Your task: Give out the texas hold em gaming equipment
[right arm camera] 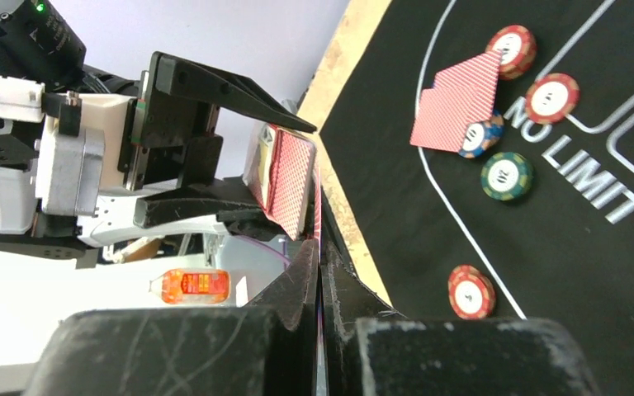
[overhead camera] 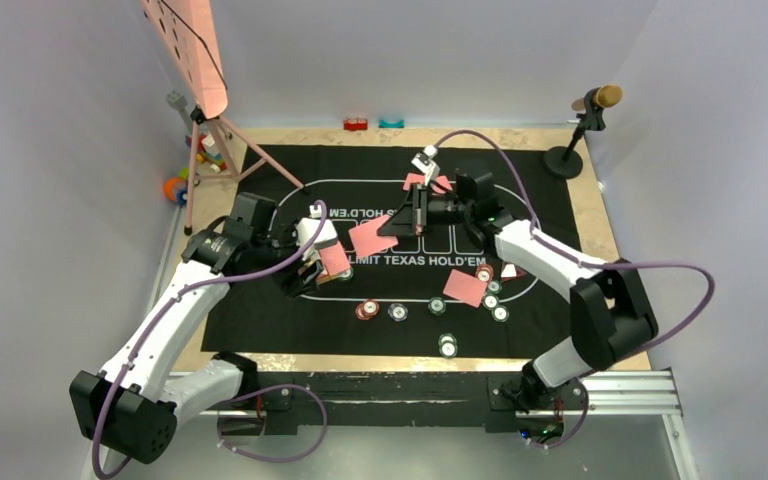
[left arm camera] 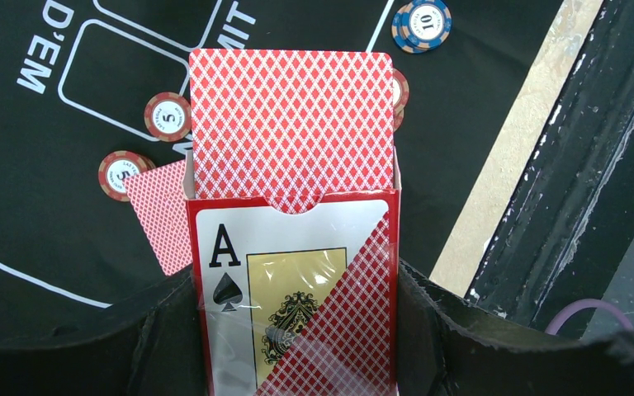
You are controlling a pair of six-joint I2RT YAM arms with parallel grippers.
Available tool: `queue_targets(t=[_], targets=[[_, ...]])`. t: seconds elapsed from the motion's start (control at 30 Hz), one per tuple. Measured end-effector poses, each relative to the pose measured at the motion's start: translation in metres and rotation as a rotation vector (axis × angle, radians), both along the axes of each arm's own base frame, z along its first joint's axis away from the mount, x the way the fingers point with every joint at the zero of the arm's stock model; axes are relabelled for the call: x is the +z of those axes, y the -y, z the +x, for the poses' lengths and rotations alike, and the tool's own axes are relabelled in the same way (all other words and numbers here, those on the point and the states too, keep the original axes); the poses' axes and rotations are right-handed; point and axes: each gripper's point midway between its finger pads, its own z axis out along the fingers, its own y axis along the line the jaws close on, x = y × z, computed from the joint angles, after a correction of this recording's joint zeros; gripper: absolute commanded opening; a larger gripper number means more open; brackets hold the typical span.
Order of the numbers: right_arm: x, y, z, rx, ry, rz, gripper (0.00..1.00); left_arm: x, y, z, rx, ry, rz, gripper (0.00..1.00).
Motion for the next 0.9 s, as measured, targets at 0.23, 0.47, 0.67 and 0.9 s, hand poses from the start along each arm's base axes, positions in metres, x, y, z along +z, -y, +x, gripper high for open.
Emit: queue_targets(t=[0.23,0.47,0.67,0.9], targets=[[-0.02,0.064,0.003,-0.161,-0.031,-0.048,0.0,0.001,-0.001,0.0,0.003,0.001,-0.003,0.15],[-0.089,0.148,0.007,-0.459,-0.203,-0.157,0.0,0.001,0.0,0.0,0.0,-0.002,-0.009,0.13],[-0.14,0.186,-0.007,-0.631,-0.345,-0.279,0.0,0.001,0.0,0.0,-0.001,-0.002,-0.009,0.11],[-0.154,0.209,-0.014,-0.761,-0.358,-0.377,0.0,0.001,0.001,-0.001,-0.002,-0.003,-0.012,0.07]])
